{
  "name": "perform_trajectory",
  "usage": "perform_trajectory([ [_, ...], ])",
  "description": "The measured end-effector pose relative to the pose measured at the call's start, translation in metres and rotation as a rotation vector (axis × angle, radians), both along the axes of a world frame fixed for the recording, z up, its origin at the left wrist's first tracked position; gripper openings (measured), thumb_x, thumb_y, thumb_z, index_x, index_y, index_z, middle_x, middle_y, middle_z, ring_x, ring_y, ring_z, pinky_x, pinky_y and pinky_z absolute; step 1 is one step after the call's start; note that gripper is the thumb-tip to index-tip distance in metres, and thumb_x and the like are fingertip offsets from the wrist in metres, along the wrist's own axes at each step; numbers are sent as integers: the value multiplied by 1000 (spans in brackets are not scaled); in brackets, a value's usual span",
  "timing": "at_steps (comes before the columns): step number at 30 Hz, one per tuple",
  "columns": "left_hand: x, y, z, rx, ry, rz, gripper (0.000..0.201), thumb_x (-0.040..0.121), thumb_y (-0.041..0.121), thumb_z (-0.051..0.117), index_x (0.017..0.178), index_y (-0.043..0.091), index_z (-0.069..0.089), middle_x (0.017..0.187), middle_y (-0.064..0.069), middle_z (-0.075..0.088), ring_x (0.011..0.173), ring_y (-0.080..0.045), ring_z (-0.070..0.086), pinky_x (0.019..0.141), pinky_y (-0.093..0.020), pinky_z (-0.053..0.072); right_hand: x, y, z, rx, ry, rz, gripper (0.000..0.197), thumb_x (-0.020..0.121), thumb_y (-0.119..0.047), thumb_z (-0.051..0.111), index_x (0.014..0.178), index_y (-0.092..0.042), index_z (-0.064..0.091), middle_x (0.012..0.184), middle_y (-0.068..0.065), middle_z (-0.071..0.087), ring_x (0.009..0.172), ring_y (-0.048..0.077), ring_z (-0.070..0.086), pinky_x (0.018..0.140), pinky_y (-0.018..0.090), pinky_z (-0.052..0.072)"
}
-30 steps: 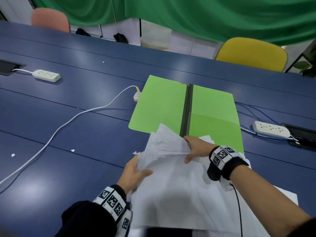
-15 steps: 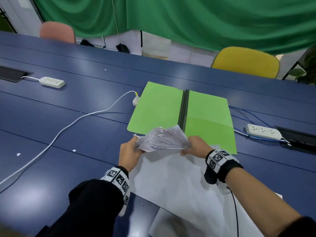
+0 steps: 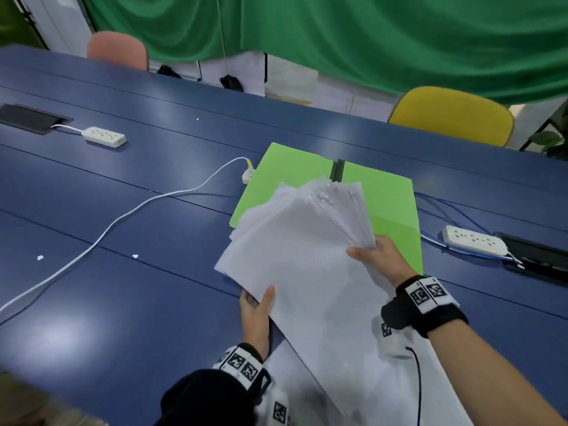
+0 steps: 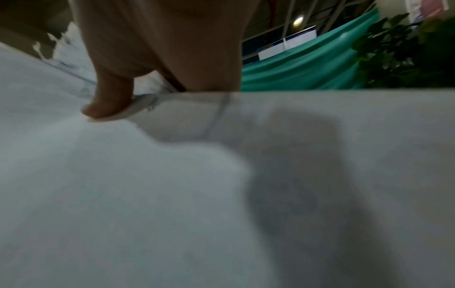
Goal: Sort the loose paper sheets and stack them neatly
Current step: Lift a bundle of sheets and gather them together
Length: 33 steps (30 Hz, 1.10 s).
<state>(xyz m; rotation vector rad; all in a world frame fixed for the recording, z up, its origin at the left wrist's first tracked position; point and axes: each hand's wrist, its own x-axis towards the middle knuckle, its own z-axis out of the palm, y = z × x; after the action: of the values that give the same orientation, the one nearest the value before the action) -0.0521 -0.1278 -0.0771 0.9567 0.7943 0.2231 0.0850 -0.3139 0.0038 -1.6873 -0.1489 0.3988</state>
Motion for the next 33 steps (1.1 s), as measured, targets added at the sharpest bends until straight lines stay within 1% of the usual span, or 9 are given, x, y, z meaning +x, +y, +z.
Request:
perform_trajectory([
  [4,26,0,19,-134,-103,-84,76,63,29,83,127,11,47,127,-14,58,114,-31,58,102,-52,41,-4,-20,24,130,-17,-44,41,45,-29,88,77,-7,73,73,1,68,68,14,62,65,25,51],
  [7,44,-4,57,-67,-130,-110,105,41,41,92,125,-3,48,120,-20,61,110,-34,60,98,-55,44,-7,-31,46,167,-128,-167,28,56,-30,81,72,-12,69,64,-7,64,61,6,59,63,18,49],
  [9,53,-7,89,57,-174,-71,83,59,25,87,125,-2,46,120,-16,60,112,-29,59,100,-47,45,-8,-37,60,180,-210,-248,10,76,-15,71,75,-11,62,53,-12,62,53,-2,57,56,13,47],
  [11,60,-9,117,194,-268,-52,50,71,7,77,114,9,52,111,-5,65,106,-19,62,96,-36,48,-13,-38,75,165,-299,-325,17,87,-3,59,74,-14,59,49,-17,61,49,-7,56,52,8,45],
  [15,53,-15,172,342,-487,-118,31,78,-6,67,81,21,53,62,23,68,62,10,63,60,-7,48,-24,-36,96,198,-404,-439,18,89,-13,59,72,-16,54,48,-20,55,49,-8,49,52,9,41],
  [19,38,-5,176,457,-607,-141,28,71,-6,70,96,3,61,74,11,72,74,3,67,68,-10,50,-45,-38,100,237,-353,-418,26,70,-33,76,87,-16,64,81,-12,68,80,4,61,79,26,48],
  [21,28,1,166,481,-627,-159,36,69,-5,74,99,8,59,78,12,73,77,2,68,69,-11,51,-56,-38,99,270,-361,-309,25,63,-24,80,82,-24,62,69,-20,70,70,-7,63,71,17,50],
  [25,14,4,152,558,-674,-219,62,56,24,77,112,26,50,104,3,65,89,-4,65,73,-19,53,-70,-38,92,347,-409,-178,76,29,-47,88,94,-22,58,75,-19,72,70,-6,66,62,11,51],
  [33,14,11,154,607,-743,-277,72,51,38,80,111,30,42,109,3,58,93,-4,63,79,-20,53,-77,-50,127,320,-501,-64,94,36,-67,81,114,-23,52,98,-16,69,90,-1,63,74,15,51],
])
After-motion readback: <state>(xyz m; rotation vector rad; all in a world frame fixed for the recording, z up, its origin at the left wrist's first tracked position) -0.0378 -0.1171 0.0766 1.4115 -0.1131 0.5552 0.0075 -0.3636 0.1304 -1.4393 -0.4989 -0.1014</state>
